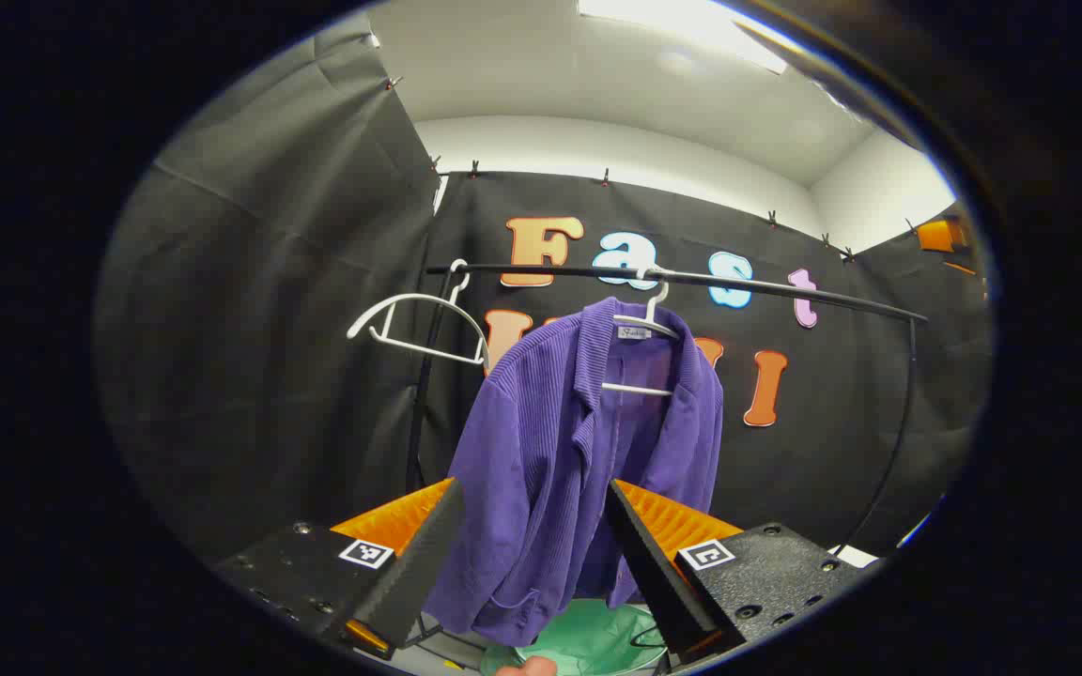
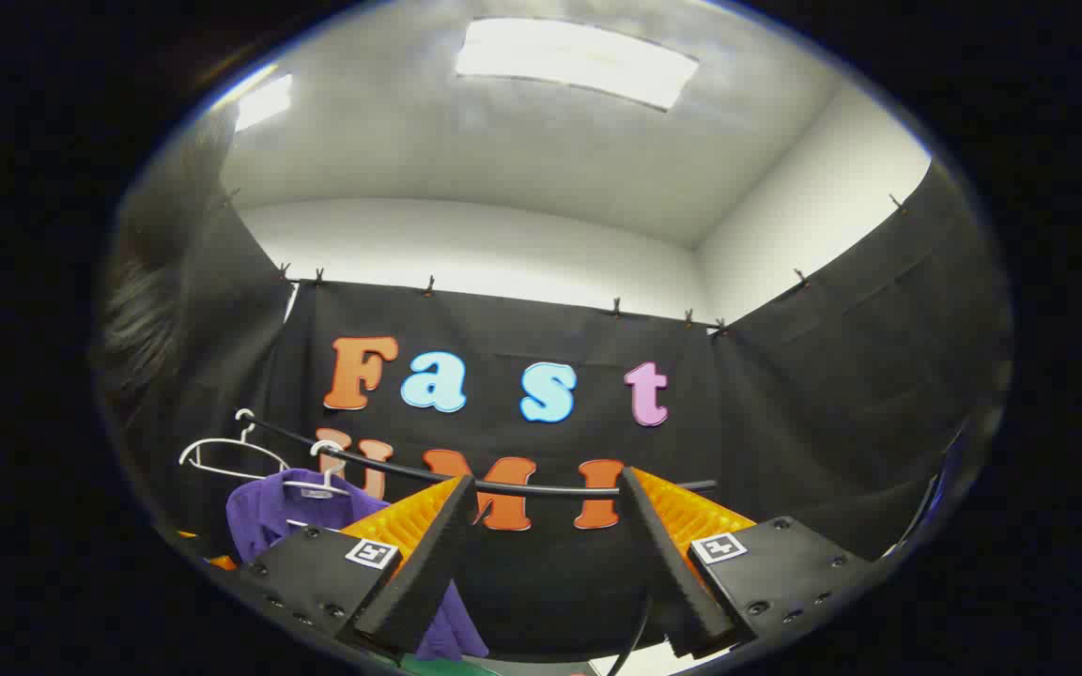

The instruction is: Grasp the clothes on the hanger with both hands and then place them into the laundry hamper below.

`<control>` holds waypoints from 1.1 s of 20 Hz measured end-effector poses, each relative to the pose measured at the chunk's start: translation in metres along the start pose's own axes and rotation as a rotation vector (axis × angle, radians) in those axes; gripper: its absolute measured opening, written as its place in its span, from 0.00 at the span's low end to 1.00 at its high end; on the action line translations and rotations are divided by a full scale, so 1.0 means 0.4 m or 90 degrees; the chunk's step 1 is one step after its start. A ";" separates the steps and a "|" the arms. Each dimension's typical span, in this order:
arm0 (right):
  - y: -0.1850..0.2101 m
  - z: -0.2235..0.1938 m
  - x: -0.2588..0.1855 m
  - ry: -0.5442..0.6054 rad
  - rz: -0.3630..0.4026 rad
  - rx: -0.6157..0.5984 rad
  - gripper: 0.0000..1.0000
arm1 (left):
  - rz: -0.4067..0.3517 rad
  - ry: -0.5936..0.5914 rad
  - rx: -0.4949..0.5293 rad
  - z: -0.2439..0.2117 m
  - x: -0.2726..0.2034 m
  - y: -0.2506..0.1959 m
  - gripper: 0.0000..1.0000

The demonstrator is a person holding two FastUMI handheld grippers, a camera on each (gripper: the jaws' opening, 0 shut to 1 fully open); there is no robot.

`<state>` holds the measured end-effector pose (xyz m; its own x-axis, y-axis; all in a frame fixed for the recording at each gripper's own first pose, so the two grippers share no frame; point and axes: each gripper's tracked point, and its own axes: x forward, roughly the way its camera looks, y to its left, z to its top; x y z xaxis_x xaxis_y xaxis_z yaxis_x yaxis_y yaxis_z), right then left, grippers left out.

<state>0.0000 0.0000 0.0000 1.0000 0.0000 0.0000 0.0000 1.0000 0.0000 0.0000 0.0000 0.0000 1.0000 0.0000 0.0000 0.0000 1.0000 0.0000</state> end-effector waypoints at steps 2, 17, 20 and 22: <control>0.041 -0.121 0.027 0.020 0.064 0.049 0.95 | 0.027 -0.024 0.027 0.021 0.004 -0.003 0.95; 0.036 -0.552 0.119 0.110 0.050 0.073 0.99 | 0.063 0.003 0.030 -0.049 0.073 -0.069 0.92; 0.135 -0.561 0.108 0.110 0.066 0.076 0.99 | 0.055 0.005 0.017 -0.051 0.099 -0.033 0.95; 0.232 -0.601 0.102 0.134 0.104 0.095 0.99 | 0.047 0.010 0.025 -0.057 0.113 -0.017 0.92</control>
<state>0.0407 0.0928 -0.2403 0.9649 0.1760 -0.1950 -0.1448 0.9758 0.1640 0.0453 -0.0067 -0.0227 0.9972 0.0736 -0.0138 -0.0730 0.9965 0.0403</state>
